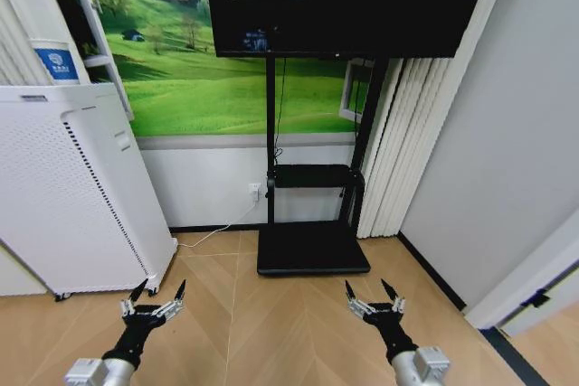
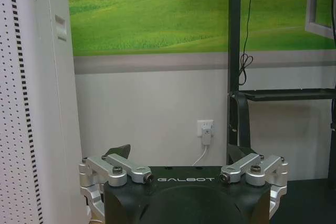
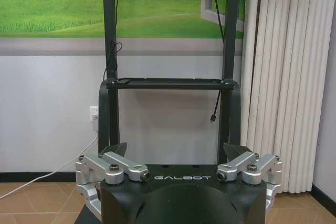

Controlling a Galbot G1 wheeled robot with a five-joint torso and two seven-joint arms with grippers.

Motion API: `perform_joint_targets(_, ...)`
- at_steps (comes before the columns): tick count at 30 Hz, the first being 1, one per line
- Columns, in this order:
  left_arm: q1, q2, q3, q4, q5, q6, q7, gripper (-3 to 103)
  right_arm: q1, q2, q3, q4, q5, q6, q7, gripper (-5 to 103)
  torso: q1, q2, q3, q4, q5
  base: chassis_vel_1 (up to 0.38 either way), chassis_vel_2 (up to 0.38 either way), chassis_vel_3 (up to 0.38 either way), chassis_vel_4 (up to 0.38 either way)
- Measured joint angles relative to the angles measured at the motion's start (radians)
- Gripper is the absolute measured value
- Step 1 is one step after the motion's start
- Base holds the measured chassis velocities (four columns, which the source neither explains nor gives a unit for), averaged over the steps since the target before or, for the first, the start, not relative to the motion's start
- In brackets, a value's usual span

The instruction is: Pick up the trash bin and place the garbage on the floor into it.

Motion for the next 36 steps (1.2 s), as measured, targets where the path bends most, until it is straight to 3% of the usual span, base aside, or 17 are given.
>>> perform_joint_targets(36, 0.000, 0.000, 0.000, 0.000, 0.000, 0.000, 0.000, 100, 0.000, 0.000, 0.000, 0.000, 0.000, 0.000, 0.000, 100, 0.055, 0.143, 0.088, 0.0000, 0.0000, 0.000, 0.000, 0.000, 0.000)
